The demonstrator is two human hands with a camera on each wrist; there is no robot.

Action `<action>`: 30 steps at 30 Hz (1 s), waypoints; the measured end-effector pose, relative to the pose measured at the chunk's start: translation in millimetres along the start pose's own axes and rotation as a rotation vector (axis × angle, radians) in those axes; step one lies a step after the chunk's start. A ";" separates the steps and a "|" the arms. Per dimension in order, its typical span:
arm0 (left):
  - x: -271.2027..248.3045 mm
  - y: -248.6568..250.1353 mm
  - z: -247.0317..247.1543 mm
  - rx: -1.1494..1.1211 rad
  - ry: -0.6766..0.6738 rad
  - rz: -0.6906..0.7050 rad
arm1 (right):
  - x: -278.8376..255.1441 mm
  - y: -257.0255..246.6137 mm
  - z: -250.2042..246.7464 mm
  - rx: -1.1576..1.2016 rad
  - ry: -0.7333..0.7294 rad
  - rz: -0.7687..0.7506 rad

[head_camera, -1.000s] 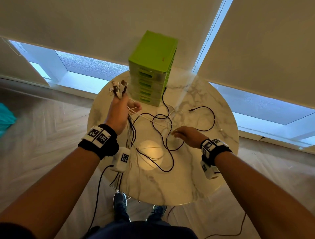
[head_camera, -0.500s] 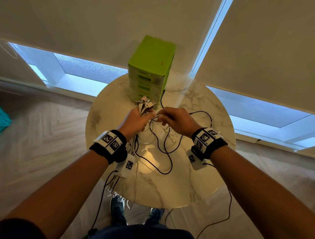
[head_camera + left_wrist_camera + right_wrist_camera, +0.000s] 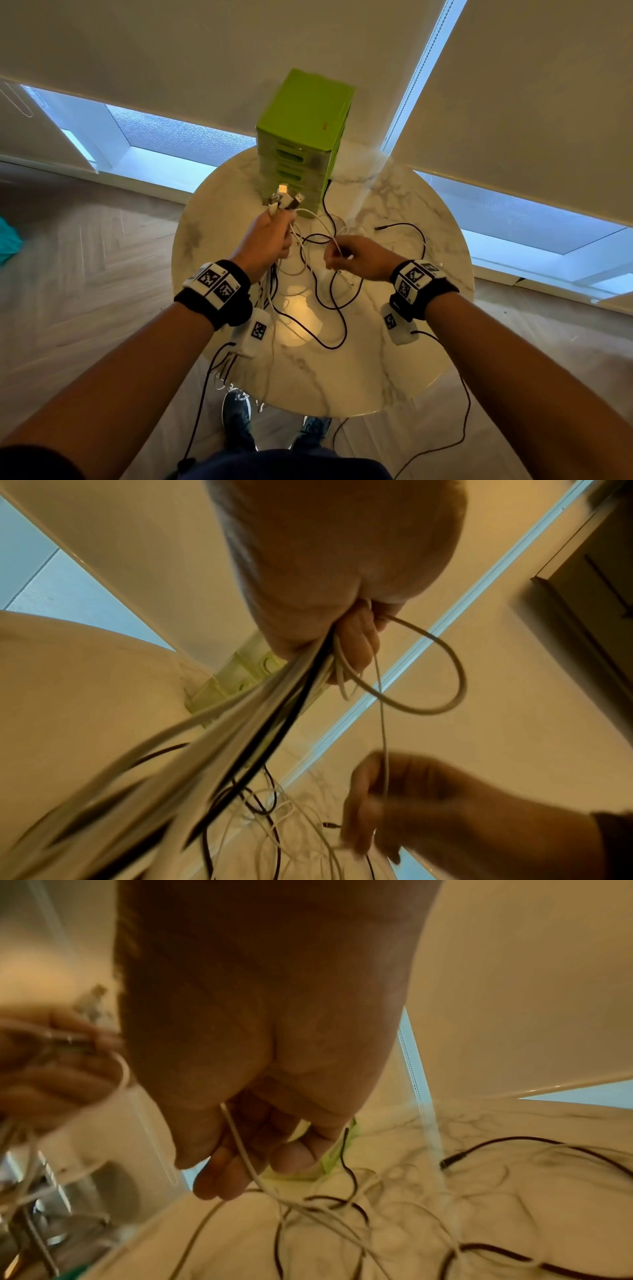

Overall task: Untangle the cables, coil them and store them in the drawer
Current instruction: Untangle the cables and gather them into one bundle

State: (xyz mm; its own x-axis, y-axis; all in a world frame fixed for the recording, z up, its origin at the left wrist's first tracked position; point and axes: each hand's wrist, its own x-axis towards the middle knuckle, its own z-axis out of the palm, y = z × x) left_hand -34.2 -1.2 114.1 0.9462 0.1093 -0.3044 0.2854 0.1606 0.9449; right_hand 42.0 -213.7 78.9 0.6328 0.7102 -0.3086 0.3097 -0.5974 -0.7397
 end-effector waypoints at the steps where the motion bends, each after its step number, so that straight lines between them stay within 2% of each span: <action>1: 0.1 4.1 -2.6 -0.025 0.023 0.015 | -0.2 8.3 5.5 -0.053 -0.049 0.006; 4: 1.0 15.8 -10.4 -0.097 0.095 0.068 | 0.7 28.0 18.4 -0.216 -0.114 0.038; 7: 1.1 25.4 -18.8 -0.137 0.174 0.103 | 7.3 42.8 22.0 -0.291 -0.057 0.099; 11: -2.0 30.5 -30.7 -0.064 0.275 0.126 | 13.9 48.0 9.1 -0.289 0.151 0.117; 15: -0.1 27.0 -40.5 -0.005 0.235 0.156 | 19.5 39.9 -9.9 -0.154 0.474 0.104; 17: 2.0 24.0 -39.9 -0.005 0.191 0.174 | 21.4 29.9 -12.7 -0.176 0.441 0.058; 19: 3.3 20.1 -33.8 0.024 0.153 0.176 | 21.3 17.8 -9.8 -0.324 0.284 -0.040; 21: 3.1 18.8 -24.2 0.045 0.109 0.178 | 21.2 8.1 -4.0 -0.423 0.208 -0.168; 23: 3.8 19.3 -15.7 0.051 0.123 0.152 | 20.8 0.4 -0.6 -0.374 0.237 -0.228; 26: 7.0 18.5 -7.8 0.060 0.144 0.116 | 19.0 -9.1 -2.8 -0.299 0.330 -0.219; 28: 10.4 13.0 -5.6 0.160 0.162 0.129 | 17.3 -11.3 -6.7 -0.270 0.364 -0.216; 30: 11.8 6.9 -2.8 0.254 0.120 0.128 | 16.0 -14.1 -10.7 -0.227 0.385 -0.221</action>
State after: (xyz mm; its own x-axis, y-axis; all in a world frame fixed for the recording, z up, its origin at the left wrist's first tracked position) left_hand -21.4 3.9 116.7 0.9564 0.2308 -0.1787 0.2082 -0.1104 0.9718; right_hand 55.4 -197.9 90.8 0.7374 0.6655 0.1155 0.5857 -0.5448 -0.6001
